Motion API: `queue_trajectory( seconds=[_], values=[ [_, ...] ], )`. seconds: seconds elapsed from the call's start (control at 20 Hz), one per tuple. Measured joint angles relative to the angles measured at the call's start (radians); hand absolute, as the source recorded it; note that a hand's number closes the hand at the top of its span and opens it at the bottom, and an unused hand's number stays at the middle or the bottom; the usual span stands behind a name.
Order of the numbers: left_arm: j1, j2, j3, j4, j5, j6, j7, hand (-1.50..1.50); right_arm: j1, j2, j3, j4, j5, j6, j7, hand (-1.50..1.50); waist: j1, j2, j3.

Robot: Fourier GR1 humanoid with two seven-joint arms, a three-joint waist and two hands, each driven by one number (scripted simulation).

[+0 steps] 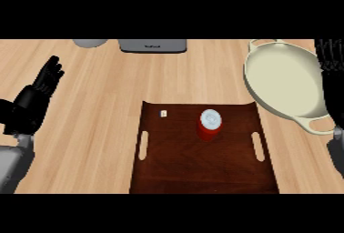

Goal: Pick the can from the tray and place it in the pot

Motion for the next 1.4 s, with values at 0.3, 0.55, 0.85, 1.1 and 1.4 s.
queue_trajectory(
  seconds=[0.3,0.55,0.85,1.1,1.4],
  values=[
    [0.012,-0.044,0.055,-0.065,0.031,0.07,0.056,0.0,0.057,0.053,-0.056,0.17,0.019,-0.056,-0.025,1.5,0.001,0.022,-0.003],
    [0.024,-0.097,0.057,-0.098,0.061,0.113,0.111,0.0,0.137,0.047,-0.018,0.322,0.224,-0.202,-0.046,-1.5,0.001,0.031,-0.007],
    [0.062,-0.153,0.044,-0.181,0.035,0.165,0.184,0.0,0.176,0.155,0.001,0.361,0.28,-0.267,-0.202,-1.5,-0.012,0.026,-0.005],
    [0.055,-0.16,0.049,-0.211,0.015,0.177,0.229,0.0,0.208,0.075,0.056,0.194,0.328,-0.17,-0.027,-1.5,-0.022,0.022,-0.006],
    [0.063,-0.161,0.053,-0.214,0.015,0.163,0.222,0.0,0.138,-0.021,0.191,0.089,0.394,0.014,0.317,-1.5,-0.014,0.02,-0.009]
  ],
)
